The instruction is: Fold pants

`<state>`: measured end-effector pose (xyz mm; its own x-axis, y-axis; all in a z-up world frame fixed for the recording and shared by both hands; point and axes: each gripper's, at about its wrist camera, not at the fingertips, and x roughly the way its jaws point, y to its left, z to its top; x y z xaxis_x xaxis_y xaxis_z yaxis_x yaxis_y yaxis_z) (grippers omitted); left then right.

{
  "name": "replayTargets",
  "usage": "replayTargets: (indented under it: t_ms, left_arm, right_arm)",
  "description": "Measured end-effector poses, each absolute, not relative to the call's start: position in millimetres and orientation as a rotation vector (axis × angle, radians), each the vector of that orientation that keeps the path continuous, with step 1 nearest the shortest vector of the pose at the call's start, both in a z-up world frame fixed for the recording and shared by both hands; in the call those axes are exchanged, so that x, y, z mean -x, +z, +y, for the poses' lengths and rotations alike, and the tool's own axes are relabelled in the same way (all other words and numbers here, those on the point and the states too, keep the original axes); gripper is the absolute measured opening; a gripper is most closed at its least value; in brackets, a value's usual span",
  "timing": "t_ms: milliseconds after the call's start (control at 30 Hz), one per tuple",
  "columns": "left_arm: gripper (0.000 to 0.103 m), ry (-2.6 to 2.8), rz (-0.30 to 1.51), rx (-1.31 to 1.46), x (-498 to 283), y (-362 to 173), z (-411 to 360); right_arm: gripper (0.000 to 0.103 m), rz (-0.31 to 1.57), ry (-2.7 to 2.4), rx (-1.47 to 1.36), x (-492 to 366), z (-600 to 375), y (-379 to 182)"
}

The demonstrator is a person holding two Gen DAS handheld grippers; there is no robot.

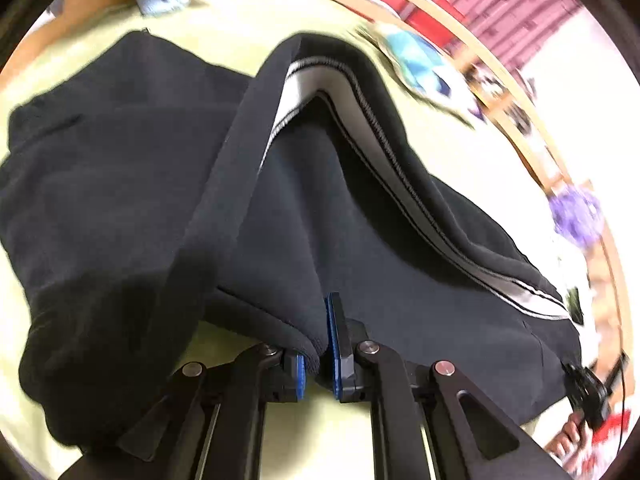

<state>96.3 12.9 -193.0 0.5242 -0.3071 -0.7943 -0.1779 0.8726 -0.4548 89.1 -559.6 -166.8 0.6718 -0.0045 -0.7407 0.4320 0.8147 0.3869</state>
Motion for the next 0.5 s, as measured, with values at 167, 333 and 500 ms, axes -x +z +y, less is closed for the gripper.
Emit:
replayTargets:
  t_ms: [167, 333, 500]
  left_arm:
    - [0.011, -0.169, 1.068, 0.446, -47, -190, -27]
    - [0.026, -0.203, 1.152, 0.412, -34, -181, -17]
    - [0.038, -0.27, 1.074, 0.28, 10, -157, 4]
  right_arm:
    - [0.016, 0.842, -0.376, -0.533, -12, -617, -168]
    - [0.044, 0.894, -0.417, -0.521, 19, -613, -184]
    - [0.053, 0.832, -0.463, -0.417, 49, -562, -167]
